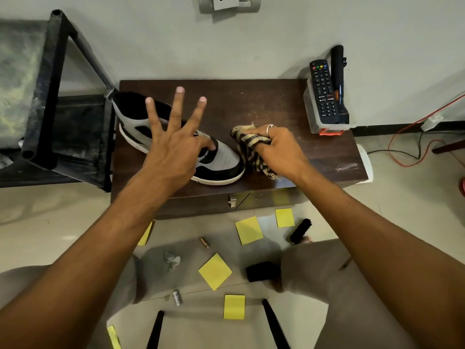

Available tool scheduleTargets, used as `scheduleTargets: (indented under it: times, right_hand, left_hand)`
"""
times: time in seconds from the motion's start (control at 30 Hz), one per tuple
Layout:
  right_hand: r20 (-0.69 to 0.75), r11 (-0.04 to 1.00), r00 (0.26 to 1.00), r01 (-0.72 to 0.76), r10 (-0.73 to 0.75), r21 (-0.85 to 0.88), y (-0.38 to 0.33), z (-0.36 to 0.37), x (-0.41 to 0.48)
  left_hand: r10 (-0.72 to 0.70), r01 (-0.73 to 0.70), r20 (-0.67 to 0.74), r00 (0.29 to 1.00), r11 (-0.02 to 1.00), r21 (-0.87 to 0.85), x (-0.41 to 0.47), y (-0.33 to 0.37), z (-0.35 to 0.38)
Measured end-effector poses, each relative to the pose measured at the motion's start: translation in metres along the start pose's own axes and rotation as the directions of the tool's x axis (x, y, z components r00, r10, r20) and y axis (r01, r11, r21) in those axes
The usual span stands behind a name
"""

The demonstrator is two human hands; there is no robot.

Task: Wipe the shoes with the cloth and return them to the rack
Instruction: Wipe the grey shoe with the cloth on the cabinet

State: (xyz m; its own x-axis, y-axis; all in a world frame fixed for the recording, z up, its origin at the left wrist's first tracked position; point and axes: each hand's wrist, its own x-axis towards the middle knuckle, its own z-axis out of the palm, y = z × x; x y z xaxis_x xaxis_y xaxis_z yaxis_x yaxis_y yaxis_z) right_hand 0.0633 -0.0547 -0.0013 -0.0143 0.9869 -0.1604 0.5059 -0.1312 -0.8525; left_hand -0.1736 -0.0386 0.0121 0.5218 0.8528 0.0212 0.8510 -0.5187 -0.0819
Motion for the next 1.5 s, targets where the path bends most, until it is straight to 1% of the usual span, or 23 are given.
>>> scheduleTargets:
  times: [0.13,0.2,0.27,0.37,0.4,0.43,0.47,0.5,0.53,0.57,0.6,0.63,0.67,0.7,0.77,0.83,0.93,1.0,1.07,1.13,1.23,1.4,1.5]
  right_hand:
    - [0.115,0.996,0.992,-0.044,0.053,-0.077,-0.003,0.004,-0.003]
    - [0.145,0.993,0.986,-0.064,0.079,-0.103,-0.003,0.009,-0.007]
    - [0.149,0.993,0.985,-0.073,0.086,-0.091,-0.006,0.011,-0.011]
    - [0.209,0.981,0.970,-0.088,0.124,-0.171,-0.014,0.004,-0.017]
    - [0.235,0.975,0.962,-0.092,0.140,-0.202,-0.014,0.001,-0.017]
    - [0.241,0.974,0.960,-0.095,0.145,-0.207,-0.016,-0.002,-0.017]
    - [0.217,0.977,0.967,-0.094,0.135,-0.191,-0.015,-0.004,-0.016]
    - [0.158,0.983,0.980,-0.094,0.119,-0.160,-0.014,-0.004,-0.014]
    - [0.089,0.986,0.991,-0.085,0.098,-0.142,-0.013,-0.003,-0.011]
    - [0.042,0.987,0.996,-0.067,0.074,-0.148,-0.011,0.003,-0.008]
    - [0.040,0.984,0.998,-0.036,0.044,-0.175,-0.010,0.010,-0.006]
    - [0.074,0.983,0.997,0.002,0.012,-0.186,-0.009,0.020,-0.005]
    - [0.109,0.984,0.994,0.033,-0.014,-0.177,-0.008,0.031,-0.007]
    - [0.129,0.987,0.991,0.056,-0.037,-0.149,-0.005,0.043,-0.010]
    - [0.127,0.993,0.989,0.081,-0.070,-0.086,-0.005,0.059,-0.017]
    - [0.102,0.994,0.992,0.079,-0.071,-0.071,-0.005,0.065,-0.019]
    - [0.080,0.998,0.996,0.053,-0.050,-0.044,-0.009,0.065,-0.020]
    - [0.067,0.999,0.997,0.037,-0.035,-0.030,-0.011,0.069,-0.028]
    - [0.054,0.999,0.998,0.025,-0.023,-0.036,-0.012,0.072,-0.039]
    - [0.056,0.998,0.998,0.032,-0.029,-0.049,-0.009,0.074,-0.049]
    - [0.024,0.996,0.997,0.078,-0.077,-0.044,-0.006,0.077,-0.044]
    - [-0.059,0.990,0.991,0.117,-0.122,-0.081,-0.013,0.085,-0.001]
    - [-0.039,0.989,0.992,0.119,-0.123,-0.087,-0.017,0.081,0.012]
  left_hand:
    - [0.051,-0.052,-0.046,0.998,0.999,-0.008,-0.006,-0.008,0.012]
    - [0.043,-0.045,-0.079,0.996,0.999,-0.018,-0.007,-0.008,0.017]
    - [0.011,-0.013,-0.146,0.989,1.000,-0.014,-0.009,-0.005,0.019]
    - [-0.111,0.104,-0.268,0.957,0.994,-0.039,-0.013,0.002,0.019]
    - [-0.198,0.181,-0.291,0.936,0.980,-0.085,-0.014,0.004,0.019]
    - [-0.317,0.265,-0.295,0.901,0.943,-0.204,-0.014,0.004,0.020]
    - [-0.458,0.332,-0.252,0.852,0.846,-0.416,-0.013,0.005,0.019]
    - [-0.601,0.370,-0.140,0.787,0.641,-0.673,-0.012,0.005,0.016]
    - [-0.701,0.357,0.014,0.713,0.345,-0.868,-0.010,0.003,0.014]
    - [-0.741,0.323,0.181,0.647,0.052,-0.945,-0.008,0.002,0.013]
    - [-0.731,0.304,0.317,0.604,-0.157,-0.940,-0.004,0.001,0.017]
    - [-0.698,0.313,0.408,0.588,-0.268,-0.911,-0.002,0.003,0.021]
    - [-0.670,0.343,0.450,0.591,-0.296,-0.891,0.001,0.006,0.027]
    - [-0.658,0.386,0.453,0.601,-0.258,-0.886,0.002,0.010,0.033]
    - [-0.685,0.501,0.400,0.609,-0.058,-0.863,0.003,0.018,0.045]
    - [-0.741,0.552,0.298,0.601,0.117,-0.825,0.005,0.024,0.052]
    - [-0.777,0.500,0.117,0.618,0.273,-0.822,0.005,0.031,0.056]
    - [-0.773,0.466,0.029,0.633,0.351,-0.813,0.002,0.034,0.062]
    - [-0.769,0.461,-0.021,0.639,0.405,-0.790,-0.001,0.037,0.068]
    - [-0.762,0.461,-0.041,0.646,0.433,-0.775,-0.001,0.037,0.072]
    - [-0.745,0.435,-0.052,0.665,0.444,-0.783,-0.002,0.036,0.074]
    - [-0.739,0.422,-0.070,0.670,0.457,-0.783,-0.003,0.035,0.077]
    - [-0.740,0.431,-0.079,0.668,0.472,-0.769,-0.002,0.035,0.076]
